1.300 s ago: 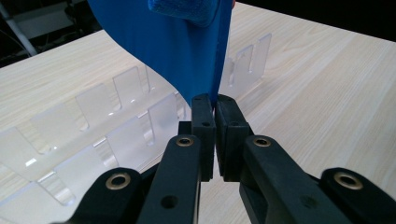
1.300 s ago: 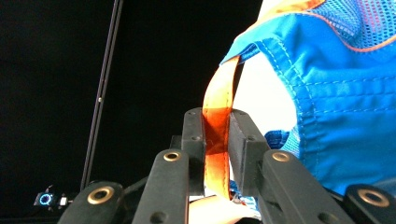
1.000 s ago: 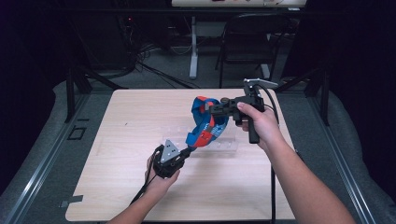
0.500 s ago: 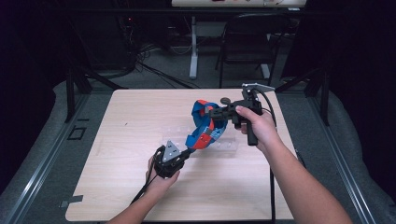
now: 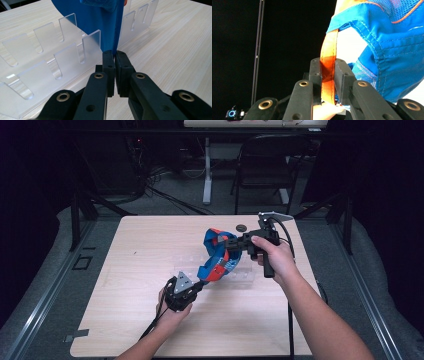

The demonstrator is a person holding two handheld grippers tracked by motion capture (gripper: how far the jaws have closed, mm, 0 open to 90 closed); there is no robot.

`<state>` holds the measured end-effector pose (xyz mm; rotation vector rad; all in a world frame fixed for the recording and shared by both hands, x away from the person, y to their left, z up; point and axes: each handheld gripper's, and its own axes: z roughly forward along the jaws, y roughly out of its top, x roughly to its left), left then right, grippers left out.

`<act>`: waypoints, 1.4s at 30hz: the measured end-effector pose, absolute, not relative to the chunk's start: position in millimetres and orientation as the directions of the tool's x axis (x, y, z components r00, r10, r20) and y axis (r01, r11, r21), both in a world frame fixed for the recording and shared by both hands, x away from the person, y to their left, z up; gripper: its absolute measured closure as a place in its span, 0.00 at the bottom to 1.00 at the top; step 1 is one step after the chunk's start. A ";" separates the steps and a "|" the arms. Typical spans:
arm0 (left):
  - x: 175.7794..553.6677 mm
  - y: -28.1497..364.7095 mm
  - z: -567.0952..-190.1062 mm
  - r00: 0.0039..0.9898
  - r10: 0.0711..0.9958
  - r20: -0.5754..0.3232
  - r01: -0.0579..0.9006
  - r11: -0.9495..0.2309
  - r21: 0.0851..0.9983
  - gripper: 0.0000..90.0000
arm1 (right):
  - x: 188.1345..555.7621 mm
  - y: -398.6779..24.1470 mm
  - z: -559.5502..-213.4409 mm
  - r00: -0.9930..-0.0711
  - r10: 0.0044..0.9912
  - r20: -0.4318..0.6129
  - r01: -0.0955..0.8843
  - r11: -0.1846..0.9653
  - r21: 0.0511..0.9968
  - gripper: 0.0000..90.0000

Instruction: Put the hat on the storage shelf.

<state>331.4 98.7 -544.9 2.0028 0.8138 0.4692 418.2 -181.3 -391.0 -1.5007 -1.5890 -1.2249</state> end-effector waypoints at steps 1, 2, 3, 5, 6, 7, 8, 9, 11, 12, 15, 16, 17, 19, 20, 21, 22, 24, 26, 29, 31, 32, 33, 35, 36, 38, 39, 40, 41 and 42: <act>331.5 99.1 -545.0 0.711 0.703 0.010 0.364 -0.381 0.850 0.97 | 418.4 -181.4 -391.6 -0.156 0.395 0.905 0.976 -0.079 0.203 0.86; 331.7 99.6 -545.2 0.711 0.703 0.007 0.365 -0.377 0.851 0.97 | 418.6 -181.7 -391.9 -0.156 0.400 0.903 0.976 -0.075 0.202 0.86; 331.9 100.2 -545.0 0.711 0.703 0.004 0.369 -0.377 0.850 0.97 | 418.5 -180.6 -392.4 -0.144 0.403 0.904 0.976 -0.092 0.196 0.86; 332.2 100.9 -545.1 0.709 0.706 0.002 0.370 -0.374 0.850 0.97 | 419.3 -181.6 -393.7 -0.151 0.401 0.903 0.976 -0.085 0.201 0.86; 332.4 101.3 -545.1 0.708 0.706 0.001 0.371 -0.374 0.850 0.97 | 419.4 -181.8 -394.0 -0.151 0.402 0.903 0.976 -0.086 0.201 0.86; 332.4 101.7 -545.0 0.709 0.705 0.000 0.371 -0.373 0.850 0.97 | 419.6 -182.2 -394.4 -0.150 0.403 0.903 0.976 -0.084 0.200 0.86; 332.6 101.9 -544.9 0.710 0.705 -0.002 0.372 -0.372 0.851 0.97 | 419.7 -182.4 -394.5 -0.150 0.404 0.902 0.976 -0.084 0.200 0.86; 332.7 101.9 -544.9 0.710 0.704 -0.005 0.373 -0.370 0.851 0.97 | 419.7 -182.7 -394.7 -0.150 0.403 0.903 0.976 -0.087 0.201 0.86; 332.8 102.0 -544.9 0.709 0.705 -0.014 0.377 -0.363 0.852 0.97 | 419.9 -183.6 -394.7 -0.148 0.408 0.901 0.975 -0.091 0.202 0.86; 332.9 101.8 -544.9 0.707 0.707 -0.021 0.380 -0.355 0.854 0.97 | 420.0 -184.3 -394.8 -0.147 0.408 0.901 0.975 -0.094 0.202 0.86; 332.4 102.7 -544.2 0.706 0.707 -0.027 0.383 -0.350 0.855 0.96 | 420.3 -186.5 -394.8 -0.145 0.409 0.901 0.974 -0.102 0.203 0.86; 331.8 102.5 -544.2 0.700 0.713 -0.028 0.382 -0.341 0.859 0.96 | 420.3 -187.3 -395.0 -0.143 0.409 0.901 0.974 -0.105 0.202 0.86; 331.7 102.9 -544.1 0.703 0.710 -0.035 0.383 -0.336 0.860 0.96 | 420.2 -188.1 -395.3 -0.141 0.411 0.901 0.974 -0.107 0.201 0.86; 331.6 103.4 -544.0 0.704 0.709 -0.033 0.381 -0.338 0.861 0.95 | 420.1 -189.4 -395.9 -0.139 0.415 0.899 0.974 -0.106 0.200 0.86; 331.4 103.6 -544.0 0.706 0.708 -0.036 0.381 -0.336 0.861 0.94 | 420.0 -189.6 -396.4 -0.140 0.415 0.899 0.973 -0.109 0.202 0.86; 331.1 103.8 -544.0 0.707 0.706 -0.037 0.381 -0.336 0.861 0.94 | 419.9 -190.2 -396.6 -0.138 0.417 0.898 0.974 -0.110 0.200 0.86; 330.6 103.9 -544.0 0.707 0.706 -0.039 0.382 -0.335 0.862 0.92 | 419.9 -190.8 -396.8 -0.139 0.418 0.898 0.973 -0.110 0.202 0.86; 329.9 103.9 -544.0 0.706 0.707 -0.044 0.386 -0.332 0.861 0.90 | 419.9 -192.0 -397.2 -0.137 0.421 0.897 0.972 -0.117 0.204 0.86; 329.3 105.1 -543.5 0.709 0.704 -0.040 0.381 -0.335 0.862 0.88 | 419.6 -194.2 -397.7 -0.133 0.419 0.898 0.972 -0.124 0.202 0.86; 328.2 106.8 -542.4 0.710 0.702 -0.053 0.384 -0.323 0.865 0.84 | 418.5 -198.7 -398.8 -0.128 0.425 0.896 0.971 -0.129 0.200 0.85; 327.3 107.8 -541.4 0.710 0.702 -0.059 0.387 -0.319 0.865 0.79 | 417.3 -202.8 -400.5 -0.130 0.424 0.896 0.970 -0.133 0.203 0.84; 326.9 108.4 -541.1 0.710 0.702 -0.058 0.384 -0.317 0.867 0.78 | 416.9 -203.6 -400.5 -0.122 0.426 0.896 0.970 -0.139 0.198 0.84; 326.2 108.8 -540.8 0.707 0.705 -0.060 0.387 -0.314 0.867 0.77 | 416.3 -205.4 -401.3 -0.124 0.425 0.897 0.970 -0.141 0.200 0.84; 325.8 110.0 -540.2 0.706 0.706 -0.062 0.388 -0.312 0.867 0.74 | 415.0 -208.8 -401.8 -0.124 0.433 0.893 0.968 -0.143 0.204 0.84; 325.2 110.4 -540.1 0.702 0.709 -0.069 0.394 -0.306 0.867 0.73 | 414.4 -210.6 -402.4 -0.125 0.436 0.891 0.968 -0.144 0.206 0.83; 324.9 111.4 -540.3 0.698 0.713 -0.063 0.391 -0.305 0.868 0.72 | 413.0 -213.6 -403.4 -0.124 0.436 0.891 0.966 -0.151 0.208 0.81; 324.7 112.2 -540.3 0.699 0.713 -0.064 0.393 -0.307 0.867 0.71 | 412.4 -215.2 -403.8 -0.122 0.434 0.893 0.967 -0.151 0.205 0.81; 324.9 113.0 -540.3 0.699 0.713 -0.062 0.394 -0.311 0.865 0.70 | 411.5 -216.4 -404.5 -0.123 0.434 0.892 0.966 -0.155 0.209 0.80; 324.7 113.6 -540.6 0.695 0.716 -0.065 0.398 -0.308 0.864 0.70 | 410.7 -217.6 -404.9 -0.124 0.440 0.889 0.965 -0.155 0.211 0.80; 325.0 114.7 -540.7 0.696 0.716 -0.063 0.398 -0.311 0.863 0.69 | 409.8 -218.9 -405.4 -0.127 0.446 0.886 0.965 -0.152 0.215 0.79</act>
